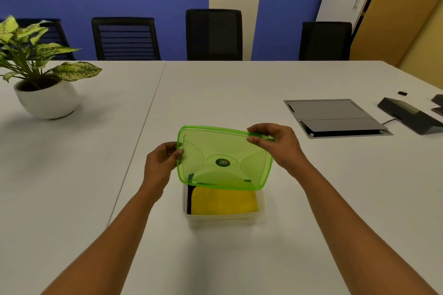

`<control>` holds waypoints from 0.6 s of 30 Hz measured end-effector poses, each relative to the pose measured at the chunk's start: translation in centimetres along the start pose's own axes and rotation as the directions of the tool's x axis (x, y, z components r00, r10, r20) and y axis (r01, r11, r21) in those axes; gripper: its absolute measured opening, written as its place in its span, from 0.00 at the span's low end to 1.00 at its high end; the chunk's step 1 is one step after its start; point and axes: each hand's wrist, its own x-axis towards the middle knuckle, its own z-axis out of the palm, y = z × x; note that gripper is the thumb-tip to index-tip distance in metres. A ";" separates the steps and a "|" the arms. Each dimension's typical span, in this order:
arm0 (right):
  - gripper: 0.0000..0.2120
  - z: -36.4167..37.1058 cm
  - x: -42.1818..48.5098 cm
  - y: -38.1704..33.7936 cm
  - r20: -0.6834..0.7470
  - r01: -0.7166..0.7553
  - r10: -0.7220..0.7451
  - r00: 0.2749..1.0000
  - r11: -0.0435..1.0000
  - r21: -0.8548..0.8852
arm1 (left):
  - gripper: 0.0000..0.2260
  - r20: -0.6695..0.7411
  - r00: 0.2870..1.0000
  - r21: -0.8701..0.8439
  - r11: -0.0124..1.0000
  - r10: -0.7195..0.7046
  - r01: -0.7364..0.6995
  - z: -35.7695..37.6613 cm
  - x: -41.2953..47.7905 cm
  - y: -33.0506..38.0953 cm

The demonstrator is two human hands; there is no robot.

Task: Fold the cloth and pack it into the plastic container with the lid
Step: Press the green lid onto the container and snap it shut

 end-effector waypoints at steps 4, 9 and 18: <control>0.13 0.1 -0.4 2.1 -0.052 -0.155 0.173 0.984 0.956 0.249 | 0.10 -0.021 0.997 -0.043 0.996 -0.073 0.072 -0.4 -0.8 -0.3; 0.23 1.2 -2.2 4.6 -0.017 -0.305 0.324 0.946 0.906 0.292 | 0.10 -0.054 0.986 -0.068 0.986 -0.157 0.154 -0.5 -1.8 -0.7; 0.21 2.2 -5.2 7.4 -0.111 -0.436 0.457 0.882 0.883 0.171 | 0.13 -0.099 0.949 0.065 0.950 -0.298 0.305 0.2 -3.3 -2.8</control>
